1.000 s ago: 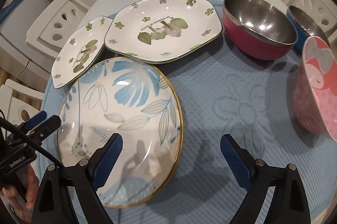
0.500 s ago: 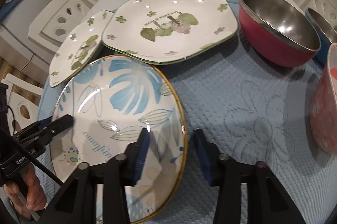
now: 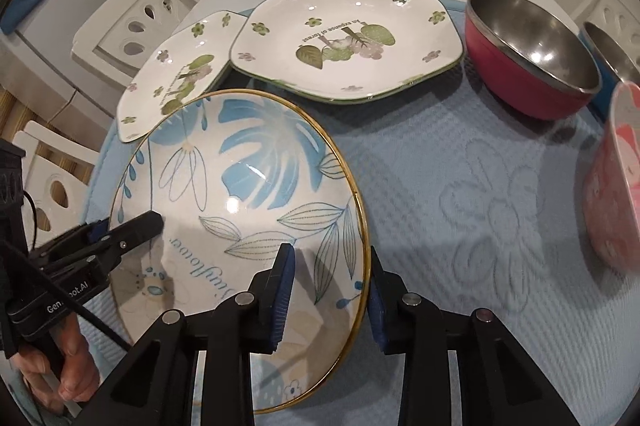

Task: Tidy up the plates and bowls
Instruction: 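Close both grippers on the rim of the blue-leaf plate, then lift the blue-leaf plate with both grippers and lower it at the cloth edge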

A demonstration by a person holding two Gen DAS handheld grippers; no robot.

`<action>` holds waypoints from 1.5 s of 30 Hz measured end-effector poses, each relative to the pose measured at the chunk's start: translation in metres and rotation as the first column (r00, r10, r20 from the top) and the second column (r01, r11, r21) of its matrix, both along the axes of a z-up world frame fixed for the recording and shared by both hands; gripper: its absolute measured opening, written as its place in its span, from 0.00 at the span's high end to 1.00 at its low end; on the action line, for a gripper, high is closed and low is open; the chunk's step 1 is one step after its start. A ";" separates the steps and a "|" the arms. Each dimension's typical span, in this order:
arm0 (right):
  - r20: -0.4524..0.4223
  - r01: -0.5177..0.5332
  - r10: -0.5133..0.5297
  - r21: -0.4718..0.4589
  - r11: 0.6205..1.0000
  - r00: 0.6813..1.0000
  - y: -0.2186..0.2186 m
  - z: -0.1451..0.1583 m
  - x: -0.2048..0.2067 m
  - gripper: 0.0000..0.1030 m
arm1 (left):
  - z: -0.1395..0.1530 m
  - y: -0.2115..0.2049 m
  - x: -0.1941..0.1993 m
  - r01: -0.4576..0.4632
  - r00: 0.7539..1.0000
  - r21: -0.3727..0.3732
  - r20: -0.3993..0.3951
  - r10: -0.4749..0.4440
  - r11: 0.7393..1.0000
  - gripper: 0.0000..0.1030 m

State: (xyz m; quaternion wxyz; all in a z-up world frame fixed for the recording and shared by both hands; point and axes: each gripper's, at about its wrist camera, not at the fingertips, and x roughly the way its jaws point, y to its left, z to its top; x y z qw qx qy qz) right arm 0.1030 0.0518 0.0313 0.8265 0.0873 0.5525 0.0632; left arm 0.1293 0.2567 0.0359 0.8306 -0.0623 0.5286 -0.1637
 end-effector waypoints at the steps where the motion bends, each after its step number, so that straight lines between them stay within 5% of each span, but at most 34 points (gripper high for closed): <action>1: 0.002 0.000 0.000 0.007 1.000 1.000 0.001 0.004 -0.005 0.69 | 0.003 0.002 -0.004 -0.005 1.000 -0.004 0.004 0.005 1.000 0.67; 14: -0.052 -0.038 0.039 0.022 0.999 0.998 0.038 0.019 -0.058 0.69 | 0.036 0.032 -0.064 -0.074 0.997 0.026 0.000 0.074 0.997 0.67; 33: -0.189 -0.088 0.088 0.008 0.996 0.978 0.068 -0.013 -0.091 0.69 | 0.004 0.058 -0.106 -0.125 0.986 0.054 -0.103 0.130 0.991 0.67; 45: -0.161 -0.067 0.068 0.009 0.998 0.985 0.062 -0.002 -0.090 0.69 | 0.002 0.062 -0.105 -0.151 0.983 0.052 -0.093 0.156 0.987 0.68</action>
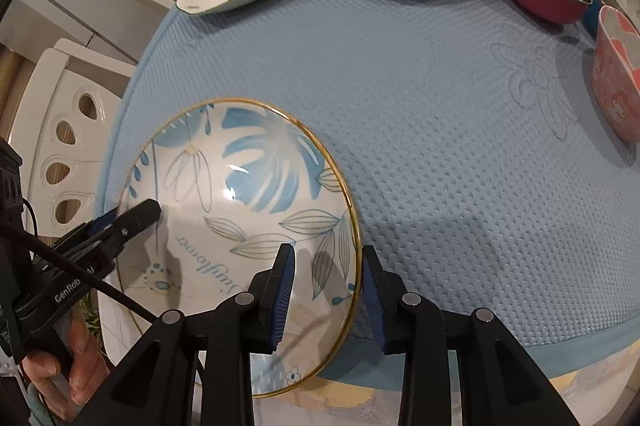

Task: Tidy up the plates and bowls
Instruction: 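Lift the blue-leaf plate with both grippers and lower it at the cloth edge, then open both grippers and withdraw from the blue-leaf plate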

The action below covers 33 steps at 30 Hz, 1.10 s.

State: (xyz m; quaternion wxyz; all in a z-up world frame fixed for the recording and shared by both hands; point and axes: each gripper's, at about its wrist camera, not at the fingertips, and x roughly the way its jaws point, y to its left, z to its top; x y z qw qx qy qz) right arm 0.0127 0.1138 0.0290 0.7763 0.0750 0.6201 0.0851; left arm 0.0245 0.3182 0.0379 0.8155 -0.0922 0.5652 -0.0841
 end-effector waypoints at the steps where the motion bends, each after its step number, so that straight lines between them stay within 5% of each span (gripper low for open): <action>1: 0.005 -0.002 0.002 -0.001 1.000 1.000 -0.002 0.003 0.000 0.69 | 0.004 0.001 0.000 -0.004 1.000 0.006 0.017 0.003 1.000 0.67; 7: 0.016 0.022 -0.022 0.015 1.000 1.000 -0.014 0.015 0.000 0.68 | 0.021 0.002 0.004 -0.014 0.997 0.054 0.079 0.009 0.998 0.66; 12: 0.109 0.045 -0.041 -0.029 0.999 0.993 -0.016 0.041 -0.004 0.67 | 0.037 -0.001 0.007 -0.018 0.992 0.066 0.128 0.009 0.998 0.65; 19: 0.261 0.082 -0.066 -0.051 0.995 0.963 -0.017 0.080 -0.010 0.49 | 0.072 -0.006 0.013 -0.024 0.975 0.028 0.219 0.018 0.999 0.56; 23: 0.275 0.096 -0.082 -0.037 0.995 0.958 -0.014 0.085 -0.011 0.49 | 0.084 -0.009 0.009 -0.032 0.964 0.012 0.265 0.028 0.999 0.33; 33: 0.268 0.086 -0.073 -0.037 0.996 0.961 -0.010 0.082 -0.011 0.49 | 0.084 -0.010 0.011 -0.034 0.966 0.000 0.256 0.033 0.999 0.32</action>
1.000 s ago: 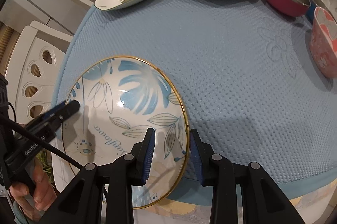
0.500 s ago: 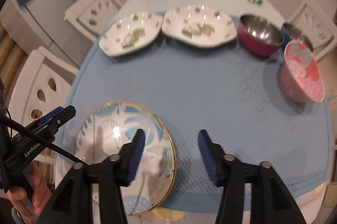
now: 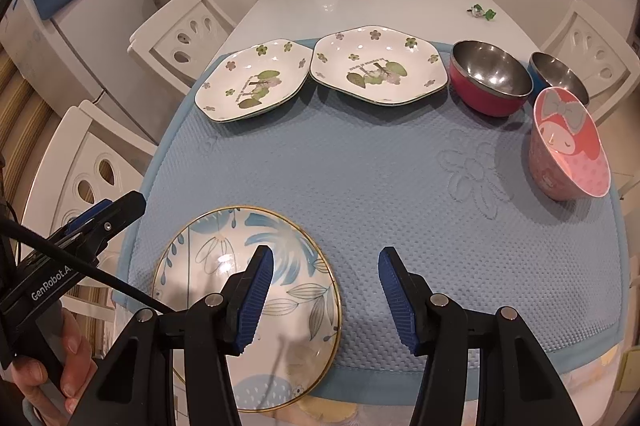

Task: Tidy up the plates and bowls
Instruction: 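Open both grippers and withdraw from the blue-leaf plate, then close both grippers on the rim of the larger hexagonal leaf plate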

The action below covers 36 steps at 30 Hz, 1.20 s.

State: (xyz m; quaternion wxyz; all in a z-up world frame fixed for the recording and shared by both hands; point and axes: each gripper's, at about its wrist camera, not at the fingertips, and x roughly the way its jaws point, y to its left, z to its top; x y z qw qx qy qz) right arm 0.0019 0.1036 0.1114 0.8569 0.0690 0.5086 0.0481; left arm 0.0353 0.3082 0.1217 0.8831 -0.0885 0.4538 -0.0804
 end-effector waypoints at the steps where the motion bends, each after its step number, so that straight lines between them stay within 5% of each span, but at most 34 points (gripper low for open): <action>1: -0.001 -0.001 0.001 0.000 1.000 1.000 0.001 0.000 0.000 0.49 | -0.001 0.001 0.001 -0.002 1.000 -0.007 -0.003 0.002 1.000 0.32; 24: -0.029 -0.018 0.018 -0.023 1.000 0.999 0.006 -0.012 0.013 0.49 | -0.007 0.010 0.011 -0.027 1.000 -0.008 -0.016 0.027 1.000 0.32; 36: -0.003 -0.035 0.036 0.049 0.998 0.999 0.022 -0.005 0.086 0.49 | 0.007 0.037 0.092 -0.021 0.998 0.022 0.052 0.020 1.000 0.31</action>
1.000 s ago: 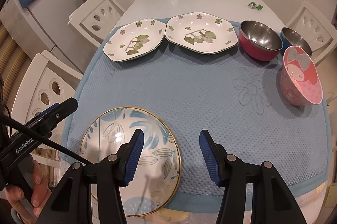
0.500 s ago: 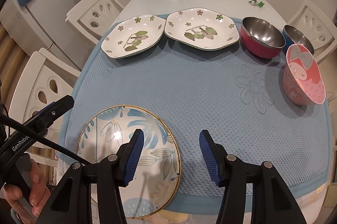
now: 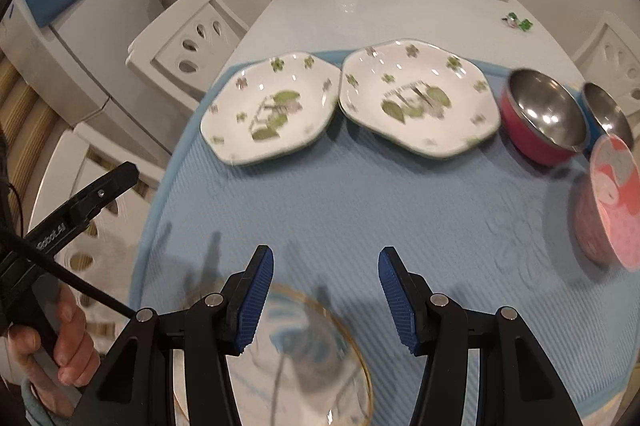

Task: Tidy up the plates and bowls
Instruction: 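Close both grippers on the rim of the larger hexagonal leaf plate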

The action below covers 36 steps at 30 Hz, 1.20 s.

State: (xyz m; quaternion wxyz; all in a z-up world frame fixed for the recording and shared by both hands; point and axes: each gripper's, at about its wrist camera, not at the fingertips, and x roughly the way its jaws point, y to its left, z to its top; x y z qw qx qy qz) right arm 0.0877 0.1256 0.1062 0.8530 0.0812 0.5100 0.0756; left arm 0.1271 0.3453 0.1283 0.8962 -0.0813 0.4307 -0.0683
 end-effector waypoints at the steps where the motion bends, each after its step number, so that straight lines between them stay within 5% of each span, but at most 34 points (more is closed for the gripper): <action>1: 0.000 0.001 -0.001 0.003 1.000 1.000 0.002 -0.001 0.007 0.49 | -0.002 0.002 0.011 0.001 1.000 -0.001 -0.003 -0.001 1.000 0.31; 13: -0.135 0.073 -0.057 0.118 0.990 0.989 -0.001 -0.050 0.099 0.49 | -0.050 -0.004 0.136 0.092 0.992 -0.007 -0.089 -0.092 0.996 0.32; 24: -0.142 0.063 -0.044 0.130 0.990 0.989 0.015 -0.071 0.142 0.55 | -0.097 0.006 0.194 0.104 0.981 -0.058 -0.159 -0.112 0.993 0.34; 28: -0.141 0.050 -0.032 0.123 0.991 0.989 0.018 -0.076 0.148 0.67 | -0.102 -0.001 0.201 0.128 0.979 -0.057 -0.150 -0.135 0.990 0.40; 31: -0.139 0.036 -0.020 0.113 0.993 0.990 0.021 -0.079 0.151 0.75 | -0.104 -0.006 0.202 0.147 0.978 -0.055 -0.139 -0.153 0.988 0.56; 32: -0.135 0.033 -0.018 0.109 0.994 0.991 0.022 -0.079 0.152 0.75 | -0.105 -0.008 0.201 0.156 0.978 -0.052 -0.133 -0.162 0.986 0.66; 36: -0.116 0.011 -0.002 0.075 0.997 0.993 0.024 -0.079 0.152 0.75 | -0.104 -0.005 0.193 0.155 0.980 -0.041 -0.119 -0.159 0.987 0.73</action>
